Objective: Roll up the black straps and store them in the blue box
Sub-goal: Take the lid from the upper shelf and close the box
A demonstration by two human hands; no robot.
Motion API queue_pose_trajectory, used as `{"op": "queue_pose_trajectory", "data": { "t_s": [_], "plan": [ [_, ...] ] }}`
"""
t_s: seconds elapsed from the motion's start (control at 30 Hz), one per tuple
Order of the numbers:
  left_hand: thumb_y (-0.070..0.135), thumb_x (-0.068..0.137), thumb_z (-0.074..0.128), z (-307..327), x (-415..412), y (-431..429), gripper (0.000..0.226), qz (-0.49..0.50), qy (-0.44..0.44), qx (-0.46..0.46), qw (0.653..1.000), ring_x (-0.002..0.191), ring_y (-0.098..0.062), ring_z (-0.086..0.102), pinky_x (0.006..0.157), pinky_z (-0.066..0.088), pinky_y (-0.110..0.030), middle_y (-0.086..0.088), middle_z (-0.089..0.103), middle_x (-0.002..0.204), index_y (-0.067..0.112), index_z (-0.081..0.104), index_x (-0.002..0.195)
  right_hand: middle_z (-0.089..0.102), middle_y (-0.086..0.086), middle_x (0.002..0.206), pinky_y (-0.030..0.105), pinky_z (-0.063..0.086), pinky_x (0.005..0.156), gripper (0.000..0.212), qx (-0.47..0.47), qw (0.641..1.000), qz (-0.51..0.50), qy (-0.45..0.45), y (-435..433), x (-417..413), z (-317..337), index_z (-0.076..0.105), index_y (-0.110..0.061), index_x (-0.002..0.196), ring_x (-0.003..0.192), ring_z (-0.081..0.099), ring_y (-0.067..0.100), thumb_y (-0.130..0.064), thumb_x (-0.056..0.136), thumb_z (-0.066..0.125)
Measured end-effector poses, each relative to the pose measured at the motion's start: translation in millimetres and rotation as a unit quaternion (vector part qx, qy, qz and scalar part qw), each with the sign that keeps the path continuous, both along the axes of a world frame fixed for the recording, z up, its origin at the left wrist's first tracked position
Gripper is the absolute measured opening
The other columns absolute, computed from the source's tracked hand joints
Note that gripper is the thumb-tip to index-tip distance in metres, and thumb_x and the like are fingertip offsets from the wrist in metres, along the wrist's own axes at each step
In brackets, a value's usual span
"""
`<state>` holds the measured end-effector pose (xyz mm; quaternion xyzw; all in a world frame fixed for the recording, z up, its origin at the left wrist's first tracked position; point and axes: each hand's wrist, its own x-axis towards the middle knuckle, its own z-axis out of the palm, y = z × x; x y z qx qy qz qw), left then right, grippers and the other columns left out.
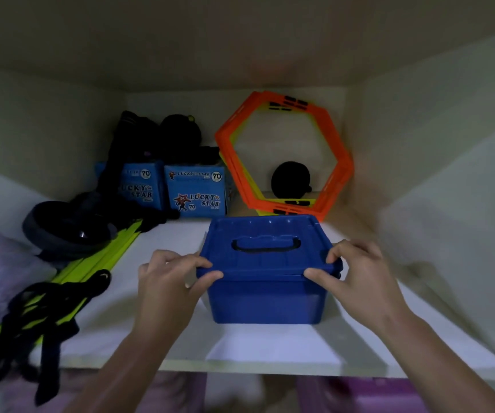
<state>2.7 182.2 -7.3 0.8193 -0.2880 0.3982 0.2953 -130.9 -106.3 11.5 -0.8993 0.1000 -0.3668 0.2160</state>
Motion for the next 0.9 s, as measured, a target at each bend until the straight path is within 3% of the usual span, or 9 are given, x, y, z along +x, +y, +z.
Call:
{"op": "queue_pose_trajectory", "data": {
  "t_s": [0.07,0.13,0.27,0.43,0.57,0.67,0.73,0.8,0.9],
  "plan": [
    [0.067,0.078,0.055,-2,1,0,0.044,0.019,0.014,0.024,0.999,0.088,-0.019,0.060,0.077,0.044,-0.043,0.019,0.070,0.084,0.031,0.078,0.086,0.063,-0.022,0.093,0.028,0.044,0.085,0.037,-0.006,1.000,0.006,-0.002,-1,-2,-1,0.061,-0.026,0.080,0.107,0.043,0.001,-0.059,0.071,0.075],
    [0.068,0.079,0.055,-3,3,0,0.042,0.030,0.020,0.038,0.999,0.091,-0.018,0.058,0.076,0.041,-0.041,0.019,0.075,0.092,0.033,0.077,0.087,0.065,-0.020,0.101,0.033,0.047,0.091,0.035,-0.019,1.000,0.015,0.002,-1,-2,-3,0.059,-0.027,0.079,0.117,0.046,0.005,-0.059,0.072,0.074],
    [0.069,0.081,0.052,-6,4,0,0.044,0.043,0.030,0.055,0.997,0.093,-0.017,0.055,0.074,0.046,-0.043,0.018,0.077,0.100,0.035,0.078,0.091,0.053,-0.021,0.093,0.032,0.049,0.090,0.035,-0.028,0.999,0.026,0.013,1,-3,-7,0.059,-0.026,0.081,0.122,0.057,0.013,-0.058,0.074,0.072],
    [0.067,0.081,0.056,-8,6,1,0.041,0.044,0.034,0.053,0.997,0.090,-0.017,0.054,0.074,0.048,-0.045,0.019,0.077,0.096,0.034,0.078,0.092,0.054,-0.017,0.102,0.024,0.043,0.086,0.036,-0.027,0.999,0.029,0.026,-1,-4,-7,0.058,-0.028,0.082,0.125,0.056,0.008,-0.061,0.075,0.069],
    [0.068,0.082,0.055,-11,7,1,0.042,0.031,0.041,0.043,0.998,0.091,-0.016,0.051,0.074,0.051,-0.046,0.019,0.076,0.098,0.034,0.077,0.094,0.051,-0.023,0.098,0.032,0.051,0.089,0.038,-0.024,0.998,0.041,0.033,-4,-3,-4,0.058,-0.029,0.081,0.119,0.060,0.011,-0.064,0.073,0.068],
    [0.064,0.087,0.054,-2,8,4,0.043,0.005,0.041,0.034,0.999,0.102,-0.014,0.050,0.085,0.045,-0.033,0.020,0.068,0.105,0.030,0.074,0.106,0.053,-0.026,0.092,0.031,0.047,0.081,0.046,-0.057,0.996,0.041,0.047,-4,5,10,0.061,-0.030,0.086,0.105,0.058,0.012,-0.074,0.072,0.058],
    [0.054,0.095,0.053,3,19,6,0.036,-0.028,0.108,-0.041,0.993,0.110,-0.011,0.050,0.085,0.040,-0.023,0.018,0.064,0.113,0.029,0.070,0.113,0.057,-0.022,0.107,0.028,0.041,0.083,0.054,-0.078,0.994,0.054,0.058,1,19,24,0.064,-0.032,0.098,0.107,0.052,0.011,-0.078,0.073,0.051],
    [0.049,0.097,0.052,11,35,2,0.028,-0.068,0.264,-0.194,0.942,0.109,-0.015,0.058,0.085,0.048,-0.027,0.011,0.067,0.114,0.030,0.070,0.108,0.058,-0.013,0.128,0.033,0.041,0.096,0.063,-0.098,0.987,0.088,0.093,9,40,36,0.065,-0.033,0.112,0.121,0.050,0.015,-0.080,0.073,0.049],
    [0.040,0.101,0.052,17,61,-5,0.028,-0.110,0.524,-0.357,0.766,0.092,-0.027,0.068,0.077,0.056,-0.038,-0.004,0.072,0.101,0.018,0.068,0.103,0.045,-0.013,0.152,0.040,0.037,0.113,0.076,-0.123,0.964,0.152,0.183,31,78,47,0.056,-0.039,0.132,0.141,0.039,0.015,-0.085,0.072,0.049]
  ]
}}
